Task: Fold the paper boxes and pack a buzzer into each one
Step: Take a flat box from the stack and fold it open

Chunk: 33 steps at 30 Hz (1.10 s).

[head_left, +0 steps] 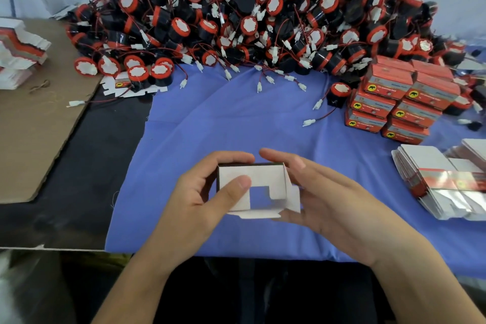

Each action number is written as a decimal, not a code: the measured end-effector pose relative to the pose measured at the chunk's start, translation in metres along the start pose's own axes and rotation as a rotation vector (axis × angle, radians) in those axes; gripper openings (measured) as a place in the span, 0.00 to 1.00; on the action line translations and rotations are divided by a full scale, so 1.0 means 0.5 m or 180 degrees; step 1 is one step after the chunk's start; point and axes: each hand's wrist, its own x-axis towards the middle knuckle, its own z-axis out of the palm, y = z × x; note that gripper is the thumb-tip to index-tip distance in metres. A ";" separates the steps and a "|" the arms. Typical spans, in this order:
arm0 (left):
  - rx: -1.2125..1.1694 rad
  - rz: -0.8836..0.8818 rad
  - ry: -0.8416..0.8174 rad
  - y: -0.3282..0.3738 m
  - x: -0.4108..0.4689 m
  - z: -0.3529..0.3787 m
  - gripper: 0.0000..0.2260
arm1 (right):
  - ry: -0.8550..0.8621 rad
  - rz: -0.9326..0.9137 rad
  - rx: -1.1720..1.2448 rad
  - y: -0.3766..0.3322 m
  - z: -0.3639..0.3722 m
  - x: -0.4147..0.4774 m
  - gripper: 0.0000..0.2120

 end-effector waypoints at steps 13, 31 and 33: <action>0.0056 0.0100 0.0206 0.005 -0.015 0.028 0.10 | 0.0656 -0.0904 -0.0645 0.047 0.037 0.001 0.14; 0.0219 0.0813 0.0142 0.031 -0.029 0.068 0.12 | 0.1071 -0.1653 -0.0002 0.066 0.089 -0.015 0.15; 0.0091 0.0800 0.0174 0.021 -0.029 0.068 0.16 | 0.1180 -0.1574 -0.0180 0.061 0.097 -0.016 0.15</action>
